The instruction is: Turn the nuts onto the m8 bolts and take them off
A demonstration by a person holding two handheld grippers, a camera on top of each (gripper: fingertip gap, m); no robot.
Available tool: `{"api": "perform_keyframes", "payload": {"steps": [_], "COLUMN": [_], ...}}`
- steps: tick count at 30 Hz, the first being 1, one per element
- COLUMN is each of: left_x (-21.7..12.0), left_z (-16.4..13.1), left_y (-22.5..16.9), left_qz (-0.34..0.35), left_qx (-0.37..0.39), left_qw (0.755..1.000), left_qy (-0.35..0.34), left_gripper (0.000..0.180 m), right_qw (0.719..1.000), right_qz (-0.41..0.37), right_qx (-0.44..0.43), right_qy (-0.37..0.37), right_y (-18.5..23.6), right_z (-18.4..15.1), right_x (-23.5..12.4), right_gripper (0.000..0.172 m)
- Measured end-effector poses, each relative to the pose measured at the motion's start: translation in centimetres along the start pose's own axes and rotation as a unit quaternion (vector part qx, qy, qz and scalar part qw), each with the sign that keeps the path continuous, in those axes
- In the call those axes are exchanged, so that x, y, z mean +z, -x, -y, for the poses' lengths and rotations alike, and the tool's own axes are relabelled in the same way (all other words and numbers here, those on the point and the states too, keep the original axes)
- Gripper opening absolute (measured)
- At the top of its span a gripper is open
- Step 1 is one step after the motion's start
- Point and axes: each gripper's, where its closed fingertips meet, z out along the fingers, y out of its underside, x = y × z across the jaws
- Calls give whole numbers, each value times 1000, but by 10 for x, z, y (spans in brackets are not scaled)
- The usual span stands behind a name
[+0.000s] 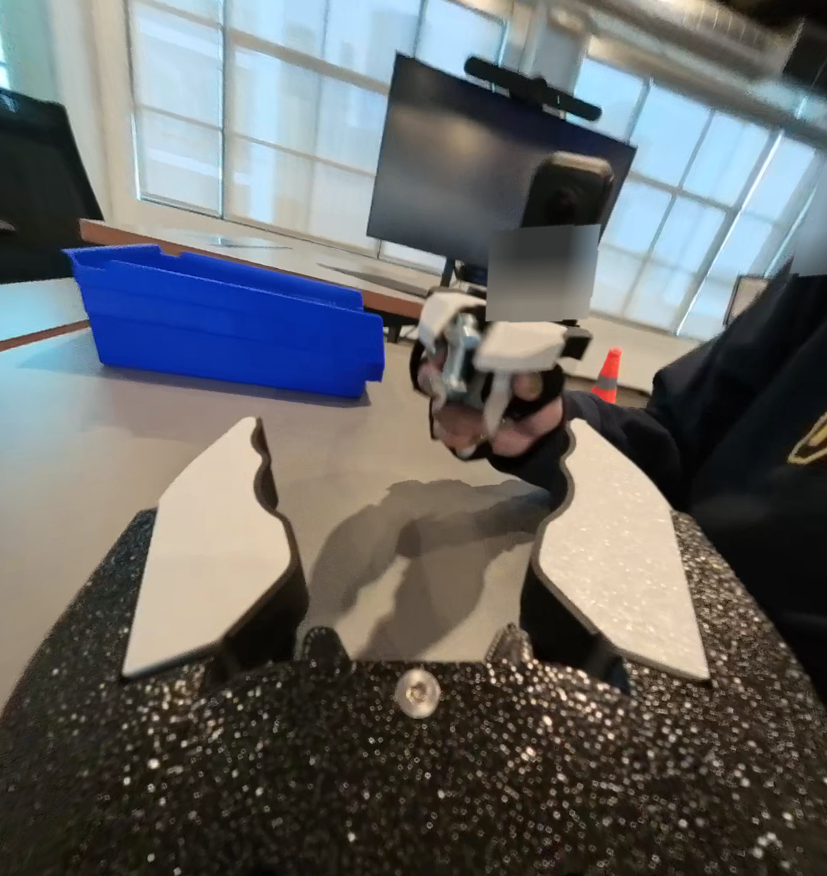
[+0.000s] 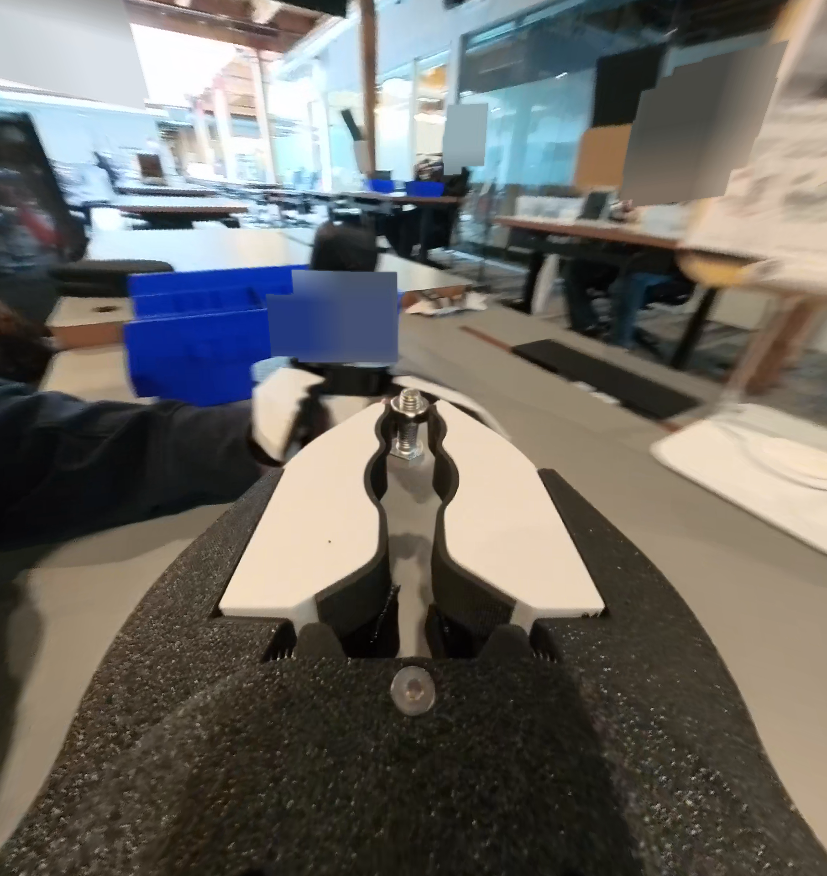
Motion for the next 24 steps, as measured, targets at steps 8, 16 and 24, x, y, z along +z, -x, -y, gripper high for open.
{"api": "perform_keyframes", "payload": {"steps": [8,16,24], "left_x": [-2,-6,-7], "left_z": [4,9,9], "left_y": [7,11,16], "left_qz": [30,36,55], "left_qx": [5,1,6], "left_qw": [999,999,998], "left_qy": [-15,-34,-35], "left_gripper": [115,114,116], "right_qw": [966,802,686], "right_qz": [-220,-340,-308], "right_qx": [-86,31,100], "right_qy": [101,490,651], "right_y": [-148,-277,-302], "right_z": [37,-76,-140], "right_x": [-129,-271,-300], "right_gripper": [14,14,14]}}
